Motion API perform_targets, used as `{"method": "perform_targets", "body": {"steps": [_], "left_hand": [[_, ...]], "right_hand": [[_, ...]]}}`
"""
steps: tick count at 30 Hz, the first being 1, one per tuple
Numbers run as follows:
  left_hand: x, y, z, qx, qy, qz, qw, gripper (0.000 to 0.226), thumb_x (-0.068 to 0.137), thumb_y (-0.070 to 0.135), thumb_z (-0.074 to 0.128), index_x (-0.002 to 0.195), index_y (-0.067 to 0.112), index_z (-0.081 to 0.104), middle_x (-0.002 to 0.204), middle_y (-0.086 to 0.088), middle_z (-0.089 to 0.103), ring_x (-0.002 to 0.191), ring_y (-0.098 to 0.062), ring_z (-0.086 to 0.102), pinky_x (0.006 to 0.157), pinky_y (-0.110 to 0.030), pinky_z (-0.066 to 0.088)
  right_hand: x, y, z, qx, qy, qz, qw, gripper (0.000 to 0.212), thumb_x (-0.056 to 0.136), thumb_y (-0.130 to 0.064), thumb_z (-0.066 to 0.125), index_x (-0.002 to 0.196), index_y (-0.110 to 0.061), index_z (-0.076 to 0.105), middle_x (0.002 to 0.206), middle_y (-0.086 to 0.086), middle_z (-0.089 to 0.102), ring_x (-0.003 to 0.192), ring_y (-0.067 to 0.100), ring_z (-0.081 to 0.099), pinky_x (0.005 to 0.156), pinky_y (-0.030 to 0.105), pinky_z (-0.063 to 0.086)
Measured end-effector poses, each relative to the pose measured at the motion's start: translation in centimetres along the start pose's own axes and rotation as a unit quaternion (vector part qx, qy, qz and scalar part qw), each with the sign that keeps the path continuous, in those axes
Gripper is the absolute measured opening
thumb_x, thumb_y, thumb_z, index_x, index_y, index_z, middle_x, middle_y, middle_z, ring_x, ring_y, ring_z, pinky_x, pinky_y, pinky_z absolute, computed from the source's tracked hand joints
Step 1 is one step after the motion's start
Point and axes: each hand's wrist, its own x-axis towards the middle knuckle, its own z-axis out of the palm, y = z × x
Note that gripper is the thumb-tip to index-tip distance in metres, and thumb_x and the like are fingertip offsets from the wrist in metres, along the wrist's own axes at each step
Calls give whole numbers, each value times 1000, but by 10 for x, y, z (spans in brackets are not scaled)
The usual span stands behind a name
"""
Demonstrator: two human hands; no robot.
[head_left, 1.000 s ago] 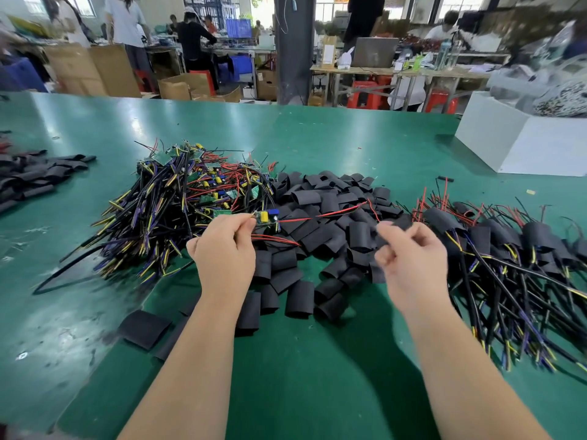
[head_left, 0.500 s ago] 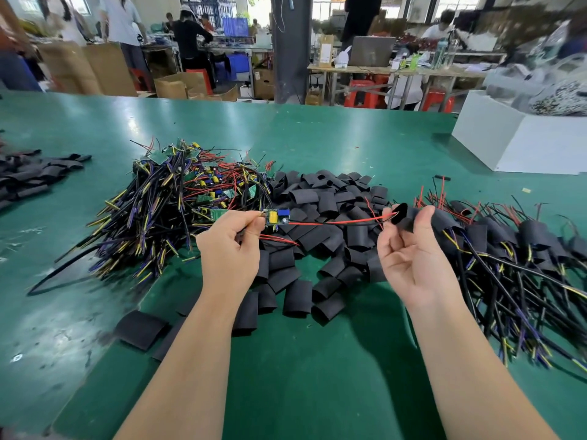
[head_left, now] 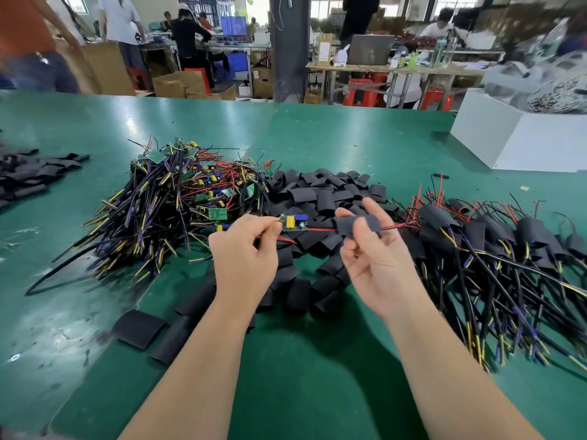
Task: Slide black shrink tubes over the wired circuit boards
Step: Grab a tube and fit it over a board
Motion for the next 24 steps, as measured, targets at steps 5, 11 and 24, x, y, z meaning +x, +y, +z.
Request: {"method": "perform_targets", "body": {"steps": [5,11,24], "left_hand": [[-8,11,9,-6,-20,28,999,15,86,17,61,80,10,73,71,6,63,59,-17,55,57,-51,45],[-8,18,8,-9,-32,58,998,15,85,14,62,76,8,72,69,11,57,57,-16,52,57,-50,45],[-10,11,9,-21,-57,-1,998,19,85,21,58,79,11,73,69,7,63,64,-17,59,63,-43,48]], "right_hand": [[-1,12,4,-71,11,-15,997,26,66,-9,68,90,-10,59,88,8,74,57,13,62,53,18,48],[2,9,-3,-59,10,-13,998,22,69,-14,67,89,-12,58,92,7,74,57,10,62,52,17,48],[0,3,-8,-274,-66,-86,956,30,63,-14,76,90,-10,65,99,2,75,55,12,64,56,23,52]]}}
